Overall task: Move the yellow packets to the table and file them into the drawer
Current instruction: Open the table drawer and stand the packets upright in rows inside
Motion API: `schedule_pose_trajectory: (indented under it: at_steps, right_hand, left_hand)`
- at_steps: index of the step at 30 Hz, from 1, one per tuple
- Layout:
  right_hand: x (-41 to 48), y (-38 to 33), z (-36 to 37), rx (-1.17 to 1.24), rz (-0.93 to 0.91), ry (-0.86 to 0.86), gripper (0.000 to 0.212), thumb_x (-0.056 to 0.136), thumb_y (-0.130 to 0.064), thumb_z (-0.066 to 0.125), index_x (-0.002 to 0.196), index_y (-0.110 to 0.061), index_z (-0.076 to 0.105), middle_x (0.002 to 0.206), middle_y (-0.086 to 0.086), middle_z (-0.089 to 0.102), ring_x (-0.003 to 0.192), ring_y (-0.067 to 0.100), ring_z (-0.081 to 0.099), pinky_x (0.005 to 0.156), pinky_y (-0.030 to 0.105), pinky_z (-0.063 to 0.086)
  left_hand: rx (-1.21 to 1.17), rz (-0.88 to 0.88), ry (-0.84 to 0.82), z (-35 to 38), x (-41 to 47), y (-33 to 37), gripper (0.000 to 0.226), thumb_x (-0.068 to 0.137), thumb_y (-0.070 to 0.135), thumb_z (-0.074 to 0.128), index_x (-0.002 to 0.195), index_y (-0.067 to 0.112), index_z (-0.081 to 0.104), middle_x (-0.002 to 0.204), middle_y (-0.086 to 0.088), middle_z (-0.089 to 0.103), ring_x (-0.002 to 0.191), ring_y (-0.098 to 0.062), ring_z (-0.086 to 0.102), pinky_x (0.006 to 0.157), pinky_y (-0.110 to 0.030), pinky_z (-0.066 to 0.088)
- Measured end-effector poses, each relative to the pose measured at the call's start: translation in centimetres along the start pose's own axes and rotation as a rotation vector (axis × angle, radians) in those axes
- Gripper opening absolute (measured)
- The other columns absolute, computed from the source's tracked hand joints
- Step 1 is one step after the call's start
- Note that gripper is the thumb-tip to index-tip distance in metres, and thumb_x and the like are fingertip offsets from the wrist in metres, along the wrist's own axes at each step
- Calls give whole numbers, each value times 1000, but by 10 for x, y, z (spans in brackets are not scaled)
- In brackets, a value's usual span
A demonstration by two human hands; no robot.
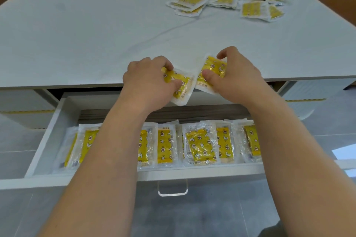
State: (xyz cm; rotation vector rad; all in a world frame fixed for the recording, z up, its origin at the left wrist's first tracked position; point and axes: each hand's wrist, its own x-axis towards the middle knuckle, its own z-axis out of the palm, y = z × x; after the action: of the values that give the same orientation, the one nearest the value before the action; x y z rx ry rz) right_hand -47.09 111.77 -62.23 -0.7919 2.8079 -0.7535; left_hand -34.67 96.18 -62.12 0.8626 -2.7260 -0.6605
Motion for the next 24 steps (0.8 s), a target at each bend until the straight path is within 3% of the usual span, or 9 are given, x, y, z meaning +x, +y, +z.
schedule_pose_trajectory:
  at_steps: [3, 7, 9, 11, 13, 17, 20, 24]
  right_hand:
    - [2, 5, -3, -33, -27, -54, 67, 92, -59, 60, 148, -29, 37, 142, 2, 52, 133, 29, 47, 110, 55, 37]
    - [1, 7, -6, 18, -87, -2, 67, 84, -56, 72, 141, -36, 42, 134, -1, 55, 125, 27, 51, 105, 55, 42]
    - [-2, 7, -8, 79, -134, 26, 68, 80, -47, 81, 136, -36, 44, 127, -2, 54, 116, 23, 53, 98, 47, 48]
    - [-6, 7, -14, 93, -188, 0, 61, 81, -34, 82, 131, -34, 48, 118, -3, 55, 103, 18, 56, 83, 33, 51]
    - [-9, 7, -23, 21, -219, -102, 46, 87, -27, 76, 127, -30, 54, 108, -5, 57, 94, 16, 58, 71, 28, 47]
    - [-16, 7, -33, -193, -168, -385, 36, 89, -31, 74, 123, -26, 62, 103, -10, 61, 90, 14, 60, 73, 31, 46]
    - [-20, 10, -31, -262, -139, -496, 32, 89, -26, 75, 119, -27, 64, 100, -7, 67, 85, 11, 63, 67, 30, 50]
    - [-20, 19, -26, -337, -124, -562, 32, 91, -20, 72, 121, -25, 65, 98, -6, 68, 81, 8, 62, 62, 24, 49]
  left_hand:
    - [-12, 27, 26, 1, 0, 1, 40, 84, 49, 75, 119, 38, 59, 119, 3, 58, 118, -24, 46, 96, -47, 48]
    - [-97, 149, 46, 3, -2, 4, 37, 82, 26, 79, 113, 35, 60, 113, 6, 50, 108, -21, 51, 93, -39, 46]
    - [-76, 230, 27, 2, -4, 11, 31, 86, 15, 73, 108, 33, 62, 108, 8, 52, 101, -17, 54, 85, -32, 45]
    - [-31, 264, -92, -3, -6, 19, 32, 89, 7, 65, 102, 36, 66, 103, 11, 54, 92, -12, 55, 74, -29, 47]
    - [9, 251, -333, -7, -9, 26, 38, 88, 1, 57, 94, 37, 67, 97, 14, 55, 85, -7, 56, 65, -27, 49]
    - [175, 278, -773, 13, -14, 30, 32, 86, 4, 59, 88, 35, 66, 86, 14, 59, 76, -9, 58, 61, -27, 47]
    - [282, 262, -880, 39, -15, 26, 27, 86, 2, 57, 89, 28, 61, 89, 9, 58, 73, -12, 52, 57, -26, 41]
    - [388, 180, -829, 56, -15, 20, 30, 86, -3, 54, 96, 26, 51, 95, 3, 52, 73, -13, 46, 54, -25, 35]
